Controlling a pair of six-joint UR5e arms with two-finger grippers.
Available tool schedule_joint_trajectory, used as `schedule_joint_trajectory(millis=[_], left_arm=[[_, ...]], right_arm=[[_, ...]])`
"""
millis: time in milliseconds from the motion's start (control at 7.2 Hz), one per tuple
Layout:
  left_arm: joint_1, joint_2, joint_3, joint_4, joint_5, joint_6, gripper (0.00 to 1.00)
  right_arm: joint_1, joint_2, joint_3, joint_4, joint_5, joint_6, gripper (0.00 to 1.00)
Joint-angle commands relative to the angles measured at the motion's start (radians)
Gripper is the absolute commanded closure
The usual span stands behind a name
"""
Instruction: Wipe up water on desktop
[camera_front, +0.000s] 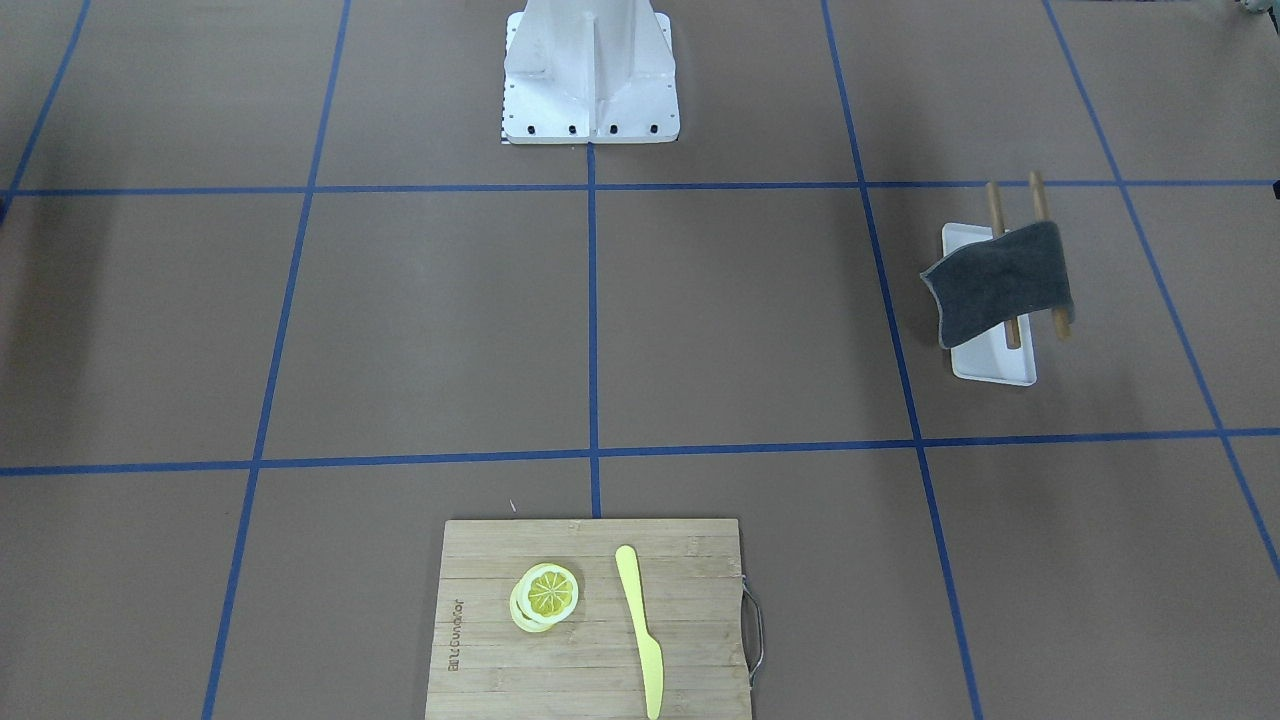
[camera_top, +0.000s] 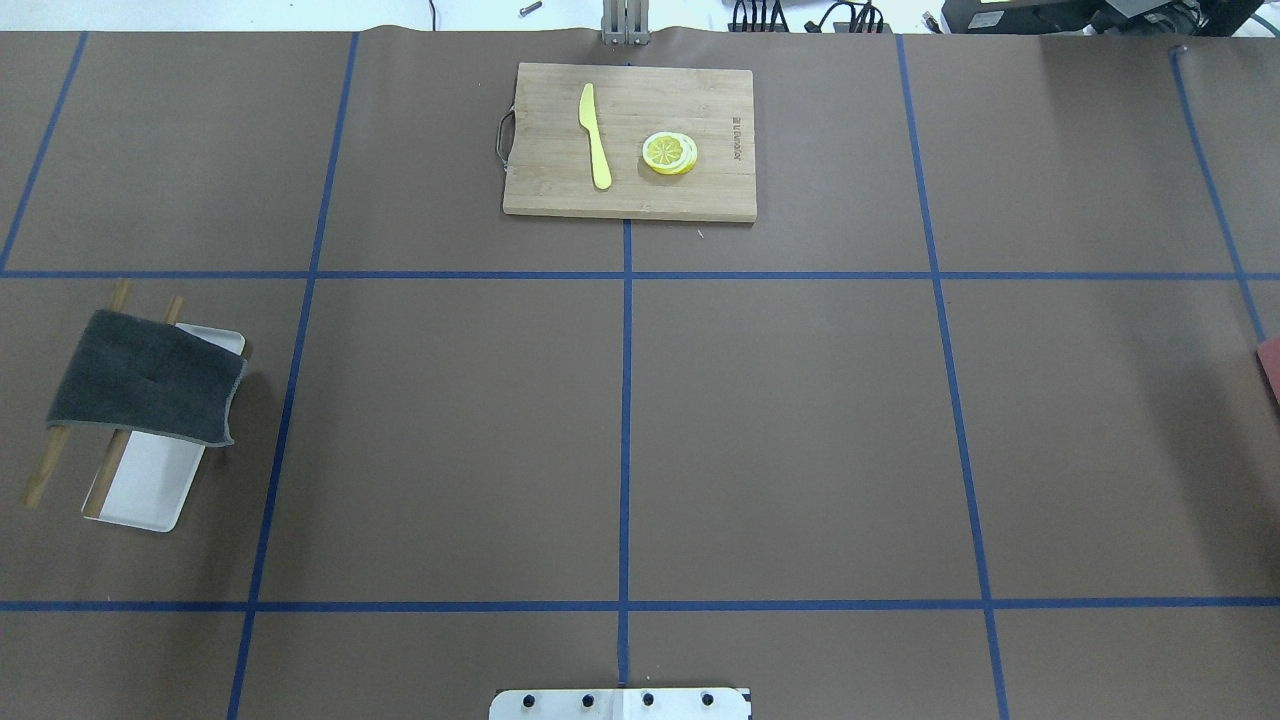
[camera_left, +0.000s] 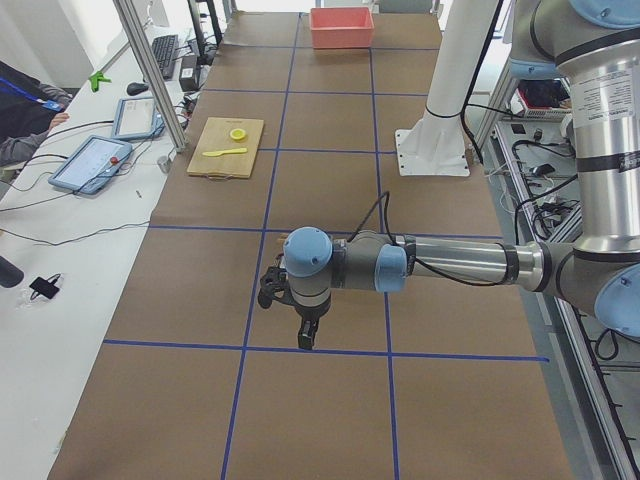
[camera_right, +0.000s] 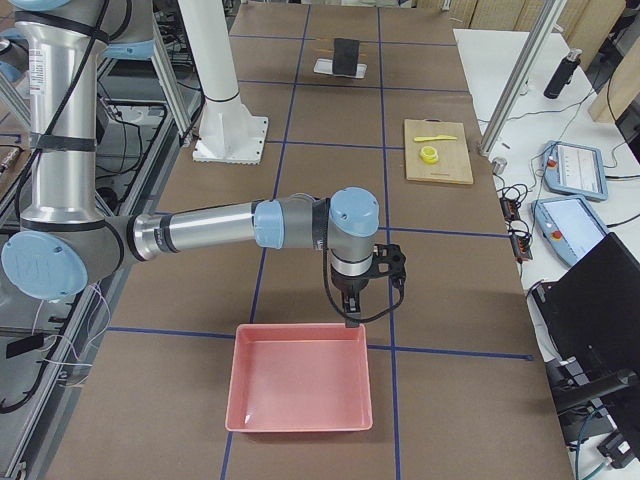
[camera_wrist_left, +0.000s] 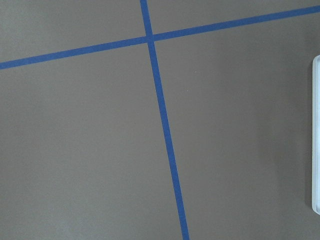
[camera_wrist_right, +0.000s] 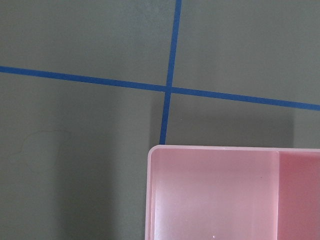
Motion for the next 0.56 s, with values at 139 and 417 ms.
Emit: schedule_joint_trajectory(millis=[139, 417], left_arm=[[0.001, -0.005, -0.002, -0.001, 0.000, 0.000, 0.01], [0.001, -0.006, -0.005, -0.003, -0.002, 0.000, 0.01]], right_arm=[[0.000, 0.001, 0.022, 0.000, 0.032, 0.000, 0.00], [0.000, 0.002, 0.031, 0.002, 0.032, 0.003, 0.00]])
